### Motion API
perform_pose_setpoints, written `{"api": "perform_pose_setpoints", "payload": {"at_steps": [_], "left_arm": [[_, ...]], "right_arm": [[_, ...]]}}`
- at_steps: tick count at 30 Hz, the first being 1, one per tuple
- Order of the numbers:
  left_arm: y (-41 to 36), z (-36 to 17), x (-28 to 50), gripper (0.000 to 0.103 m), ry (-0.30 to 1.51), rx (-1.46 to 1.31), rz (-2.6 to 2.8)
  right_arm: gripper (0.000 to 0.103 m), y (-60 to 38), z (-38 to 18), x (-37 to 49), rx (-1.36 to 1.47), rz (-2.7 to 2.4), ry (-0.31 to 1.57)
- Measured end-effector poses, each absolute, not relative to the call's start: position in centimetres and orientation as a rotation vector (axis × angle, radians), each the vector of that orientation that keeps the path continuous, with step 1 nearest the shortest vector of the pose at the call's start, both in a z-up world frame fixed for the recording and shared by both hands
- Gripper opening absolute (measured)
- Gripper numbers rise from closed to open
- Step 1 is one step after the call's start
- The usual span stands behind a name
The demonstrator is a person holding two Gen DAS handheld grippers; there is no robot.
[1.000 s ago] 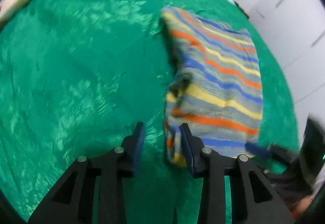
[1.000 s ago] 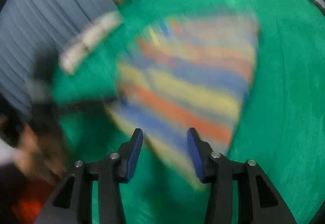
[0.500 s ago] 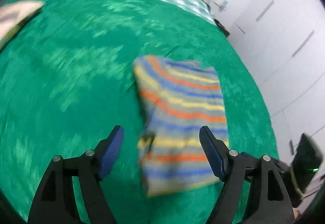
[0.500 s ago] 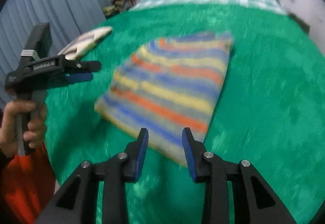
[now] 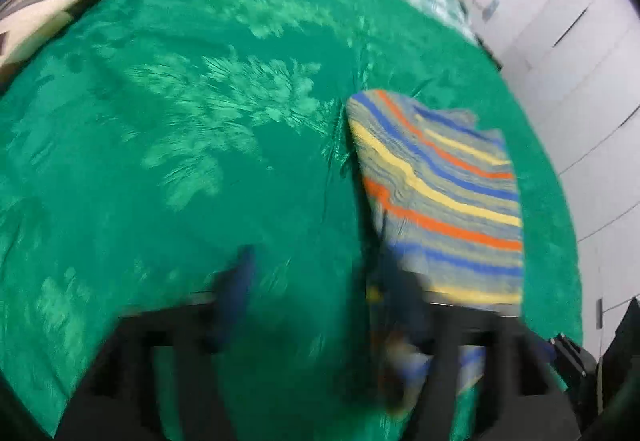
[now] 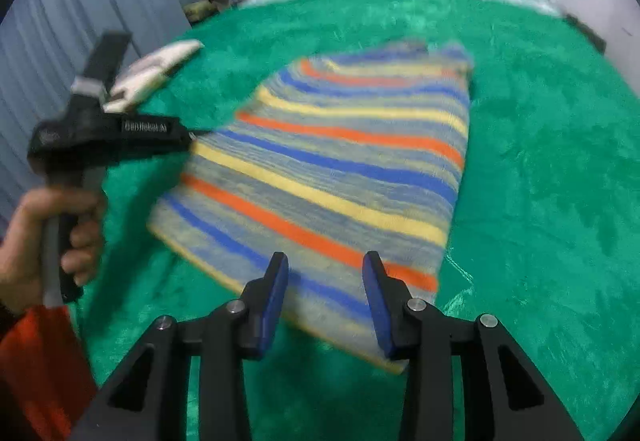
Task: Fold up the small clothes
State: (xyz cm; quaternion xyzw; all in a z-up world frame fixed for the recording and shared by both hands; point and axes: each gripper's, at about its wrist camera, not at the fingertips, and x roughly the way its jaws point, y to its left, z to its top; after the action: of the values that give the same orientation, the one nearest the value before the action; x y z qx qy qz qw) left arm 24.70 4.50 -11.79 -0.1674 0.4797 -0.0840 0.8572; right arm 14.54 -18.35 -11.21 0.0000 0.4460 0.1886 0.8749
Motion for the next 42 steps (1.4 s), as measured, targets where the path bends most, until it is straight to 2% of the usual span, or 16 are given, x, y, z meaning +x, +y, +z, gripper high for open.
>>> {"api": "perform_pose_setpoints", "payload": {"at_steps": [5, 7, 9, 14, 20, 26, 42], "left_arm": [[4.8, -12.1, 21.8, 0.1, 0.956, -0.201, -0.112], [4.6, -13.1, 21.6, 0.102, 0.958, -0.144, -0.102], [4.2, -15.7, 22.1, 0.103, 1.006, -0.06, -0.113], [3.1, -15.7, 21.3, 0.103, 0.96, 0.046, -0.082], [3.6, -15.9, 21.1, 0.103, 0.96, 0.019, -0.093], [3.1, -16.2, 21.3, 0.103, 0.957, 0.018, -0.09], [3.2, -16.1, 21.2, 0.103, 0.958, 0.018, -0.091]], "right_arm": [[0.043, -18.9, -11.8, 12.6, -0.009, 0.244, 0.937], [0.059, -19.8, -11.9, 11.3, 0.025, 0.153, 0.902], [0.08, -21.1, -12.2, 10.0, 0.048, 0.05, 0.862], [0.086, -23.9, -15.2, 9.8, 0.108, -0.023, 0.957], [0.098, -23.1, -15.9, 9.7, 0.053, 0.0, 0.925], [0.103, -23.0, -16.5, 9.7, 0.041, 0.007, 0.907], [0.103, -22.7, -16.7, 9.4, 0.035, 0.01, 0.887]]}}
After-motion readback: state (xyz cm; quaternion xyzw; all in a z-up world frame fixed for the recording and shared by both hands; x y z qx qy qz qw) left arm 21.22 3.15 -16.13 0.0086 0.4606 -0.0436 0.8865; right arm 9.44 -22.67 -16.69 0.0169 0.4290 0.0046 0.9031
